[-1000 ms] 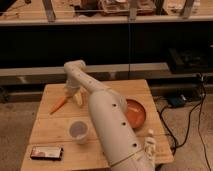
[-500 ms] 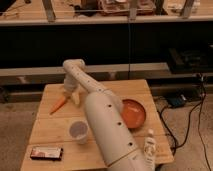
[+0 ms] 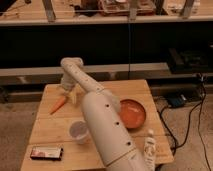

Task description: Place the pepper in the ceramic cup

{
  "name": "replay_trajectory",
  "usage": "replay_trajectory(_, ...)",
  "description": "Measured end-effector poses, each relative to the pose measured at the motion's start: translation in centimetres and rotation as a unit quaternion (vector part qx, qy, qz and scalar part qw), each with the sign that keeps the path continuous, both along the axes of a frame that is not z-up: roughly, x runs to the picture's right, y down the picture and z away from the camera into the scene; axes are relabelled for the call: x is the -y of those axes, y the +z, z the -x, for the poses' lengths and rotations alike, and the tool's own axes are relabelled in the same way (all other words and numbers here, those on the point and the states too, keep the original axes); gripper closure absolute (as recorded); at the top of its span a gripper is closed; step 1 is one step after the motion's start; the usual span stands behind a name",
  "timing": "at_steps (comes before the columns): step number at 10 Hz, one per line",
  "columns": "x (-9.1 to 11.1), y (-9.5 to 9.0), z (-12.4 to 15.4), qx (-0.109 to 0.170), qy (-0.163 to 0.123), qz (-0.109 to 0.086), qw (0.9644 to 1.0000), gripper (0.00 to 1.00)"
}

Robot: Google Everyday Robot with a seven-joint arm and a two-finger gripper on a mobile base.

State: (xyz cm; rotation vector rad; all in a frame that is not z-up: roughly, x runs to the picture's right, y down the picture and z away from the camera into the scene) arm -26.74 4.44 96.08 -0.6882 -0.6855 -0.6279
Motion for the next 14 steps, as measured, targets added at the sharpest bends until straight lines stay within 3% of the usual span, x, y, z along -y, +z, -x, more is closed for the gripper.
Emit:
replay_trajectory(4,-0.8,0.0,1.5,0.013,-0.01,0.026,0.9995,0.65)
replay_trajectory(6,-1.1,0.1,2.0,0.017,-0.013,0.036,0.9991,0.67)
replay_trajectory(9,-1.2,0.1,2.0,0.017,-0.014,0.037,0.9991,0.67)
replay_trajectory(11,-1.2,-0.1,1.8,0.031,-0.007,0.044,0.9985,0.67)
replay_trajectory(14,0.0,-1.8,-0.1,0.043,0.002,-0.003,0.9991,0.67)
